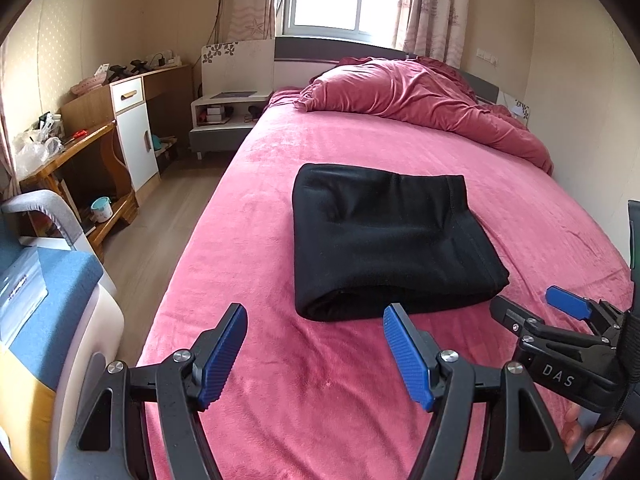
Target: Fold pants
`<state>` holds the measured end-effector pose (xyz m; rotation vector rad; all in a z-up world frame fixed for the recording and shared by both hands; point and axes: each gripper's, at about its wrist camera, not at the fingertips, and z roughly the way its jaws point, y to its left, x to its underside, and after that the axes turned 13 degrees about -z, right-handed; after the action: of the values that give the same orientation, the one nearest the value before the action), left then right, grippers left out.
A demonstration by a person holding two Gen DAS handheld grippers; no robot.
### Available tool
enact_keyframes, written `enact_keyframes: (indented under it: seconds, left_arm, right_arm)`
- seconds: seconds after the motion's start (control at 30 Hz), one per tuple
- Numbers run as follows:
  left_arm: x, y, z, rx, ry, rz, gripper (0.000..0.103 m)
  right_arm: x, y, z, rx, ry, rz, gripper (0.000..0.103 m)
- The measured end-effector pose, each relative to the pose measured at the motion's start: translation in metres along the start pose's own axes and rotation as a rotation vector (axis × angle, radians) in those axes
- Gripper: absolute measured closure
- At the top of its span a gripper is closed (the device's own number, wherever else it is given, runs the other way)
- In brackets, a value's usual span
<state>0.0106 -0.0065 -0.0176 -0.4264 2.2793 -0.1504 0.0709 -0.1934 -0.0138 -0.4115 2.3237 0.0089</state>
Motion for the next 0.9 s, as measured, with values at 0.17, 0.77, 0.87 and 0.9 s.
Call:
enact_keyframes:
  seconds: [0.17,0.77,0.87,0.9]
  left_arm:
    - [0.0,0.0005,0.0004,-0.005,0.0,-0.006,0.03]
    - [0.001,-0.0015,0.0033,-0.041,-0.003,0.006,0.029]
    - [0.0016,-0.0018,0.0034,-0.04,-0.001,0.006,0.029]
    - [0.0018,-0.002,0.0034,-0.039,-0.001,0.006,0.029]
  right_arm:
    - [0.0006,0.0006,-0.0001,0.006,-0.001,-0.002,0.015]
    - [0.005,0.0003,0.0059,-0.001,0.02,0.005,0.015]
    - [0.0058,0.0001,0.0069,-0.001,0.022,0.005,0.015]
    - [0.006,-0.0001,0.0071,-0.001,0.022,0.003,0.014]
